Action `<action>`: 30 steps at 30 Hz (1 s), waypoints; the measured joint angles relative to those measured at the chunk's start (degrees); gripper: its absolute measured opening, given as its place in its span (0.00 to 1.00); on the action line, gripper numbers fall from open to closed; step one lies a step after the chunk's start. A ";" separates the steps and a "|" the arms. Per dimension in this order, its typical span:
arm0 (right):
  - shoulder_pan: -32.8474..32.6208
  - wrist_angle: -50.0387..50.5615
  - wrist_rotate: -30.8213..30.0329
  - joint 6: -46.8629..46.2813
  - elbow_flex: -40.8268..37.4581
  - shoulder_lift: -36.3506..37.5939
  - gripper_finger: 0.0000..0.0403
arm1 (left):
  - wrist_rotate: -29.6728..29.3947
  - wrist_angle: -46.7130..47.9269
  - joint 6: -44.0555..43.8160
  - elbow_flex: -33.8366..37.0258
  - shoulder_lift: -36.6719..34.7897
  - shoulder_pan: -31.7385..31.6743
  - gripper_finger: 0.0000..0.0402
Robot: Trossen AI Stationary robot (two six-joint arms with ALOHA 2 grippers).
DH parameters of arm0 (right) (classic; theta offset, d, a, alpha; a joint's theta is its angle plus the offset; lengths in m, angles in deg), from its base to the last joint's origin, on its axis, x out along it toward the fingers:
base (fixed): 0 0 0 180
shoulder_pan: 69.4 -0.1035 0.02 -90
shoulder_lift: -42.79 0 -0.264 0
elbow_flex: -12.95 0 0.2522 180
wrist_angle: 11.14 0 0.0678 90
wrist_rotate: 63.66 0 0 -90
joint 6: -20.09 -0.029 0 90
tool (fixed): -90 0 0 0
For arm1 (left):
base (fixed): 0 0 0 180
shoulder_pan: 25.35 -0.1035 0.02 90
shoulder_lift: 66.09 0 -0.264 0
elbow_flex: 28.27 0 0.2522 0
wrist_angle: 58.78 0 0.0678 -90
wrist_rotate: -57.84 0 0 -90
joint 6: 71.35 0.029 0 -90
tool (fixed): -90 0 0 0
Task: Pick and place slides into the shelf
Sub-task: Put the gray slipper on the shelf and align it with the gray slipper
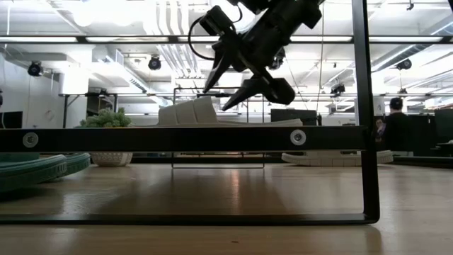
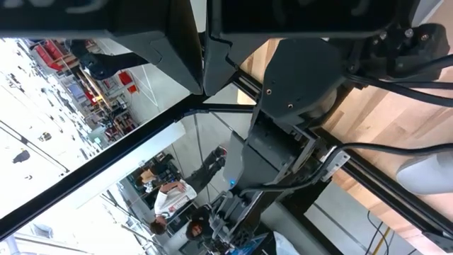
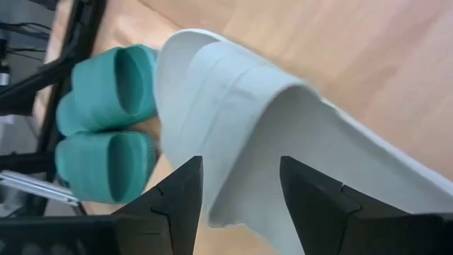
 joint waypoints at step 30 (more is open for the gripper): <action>2.21 18.68 -14.46 -1.22 -2.75 18.05 0.46 | 2.01 0.42 3.24 0.22 0.02 0.01 0.00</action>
